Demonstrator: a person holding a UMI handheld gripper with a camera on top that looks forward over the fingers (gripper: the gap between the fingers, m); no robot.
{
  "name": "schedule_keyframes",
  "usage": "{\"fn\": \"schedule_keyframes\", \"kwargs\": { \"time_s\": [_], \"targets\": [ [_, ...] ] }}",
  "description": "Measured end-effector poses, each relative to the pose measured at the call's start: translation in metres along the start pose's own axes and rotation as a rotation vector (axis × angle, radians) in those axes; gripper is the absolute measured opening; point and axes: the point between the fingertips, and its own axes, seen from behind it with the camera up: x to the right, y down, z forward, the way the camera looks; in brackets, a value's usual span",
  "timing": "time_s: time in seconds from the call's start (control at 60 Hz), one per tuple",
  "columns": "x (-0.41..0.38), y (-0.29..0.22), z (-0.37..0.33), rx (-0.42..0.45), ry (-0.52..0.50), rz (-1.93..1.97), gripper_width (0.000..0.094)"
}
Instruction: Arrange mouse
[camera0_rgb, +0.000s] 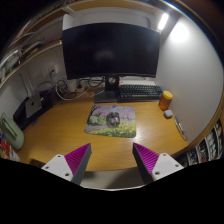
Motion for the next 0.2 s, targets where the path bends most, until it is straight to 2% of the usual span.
{"fn": "schedule_keyframes", "kwargs": {
  "time_s": [0.2],
  "targets": [
    [0.0055,0.0026,-0.0036,0.011,0.028,-0.011,0.0850]
  ]
}}
